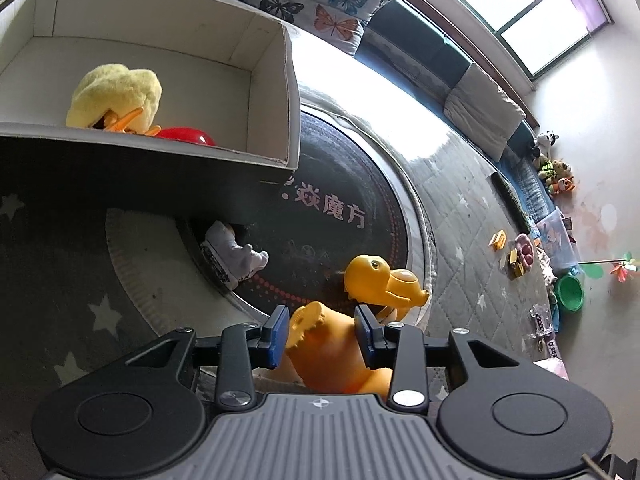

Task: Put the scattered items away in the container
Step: 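Close the right gripper on the large orange rubber duck, then lift the orange duck into the white box and open the right gripper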

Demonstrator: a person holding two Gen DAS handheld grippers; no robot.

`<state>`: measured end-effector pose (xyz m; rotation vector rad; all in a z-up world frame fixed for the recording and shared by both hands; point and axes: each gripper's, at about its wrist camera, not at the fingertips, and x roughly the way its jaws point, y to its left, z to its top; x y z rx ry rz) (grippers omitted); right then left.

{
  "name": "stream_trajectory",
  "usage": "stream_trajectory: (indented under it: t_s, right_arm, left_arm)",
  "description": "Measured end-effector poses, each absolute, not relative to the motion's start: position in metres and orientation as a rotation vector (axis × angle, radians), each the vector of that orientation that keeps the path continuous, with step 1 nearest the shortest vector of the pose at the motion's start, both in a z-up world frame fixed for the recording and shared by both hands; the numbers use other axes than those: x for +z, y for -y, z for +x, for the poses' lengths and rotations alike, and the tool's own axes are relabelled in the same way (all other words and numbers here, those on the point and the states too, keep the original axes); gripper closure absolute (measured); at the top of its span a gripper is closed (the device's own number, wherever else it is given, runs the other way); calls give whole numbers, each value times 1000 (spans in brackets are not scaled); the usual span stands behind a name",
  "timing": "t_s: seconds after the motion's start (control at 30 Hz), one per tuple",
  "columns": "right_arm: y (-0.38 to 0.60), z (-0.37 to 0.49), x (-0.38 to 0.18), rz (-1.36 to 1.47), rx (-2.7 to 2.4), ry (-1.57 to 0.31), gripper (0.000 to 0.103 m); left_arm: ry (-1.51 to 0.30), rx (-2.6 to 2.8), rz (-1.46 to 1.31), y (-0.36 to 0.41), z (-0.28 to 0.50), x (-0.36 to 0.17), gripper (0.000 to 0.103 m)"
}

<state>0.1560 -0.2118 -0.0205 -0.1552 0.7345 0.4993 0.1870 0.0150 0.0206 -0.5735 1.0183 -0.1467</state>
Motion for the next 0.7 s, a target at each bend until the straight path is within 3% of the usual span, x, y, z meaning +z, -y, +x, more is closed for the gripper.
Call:
stream_trajectory:
  t_s: [0.33,0.5,0.7]
  right_arm:
    - [208,160,-28,-158,485,-742,39]
    - [213,161,-24,-130,472,-749,57]
    - [212,154,-17,-118,476,-734,57]
  left_arm:
    - [-997,-149,-634,-21,184,12,58]
    - [-972,-164,-588,-18,181,14,60]
    - [-949,-181,-570,-23,174,22,64]
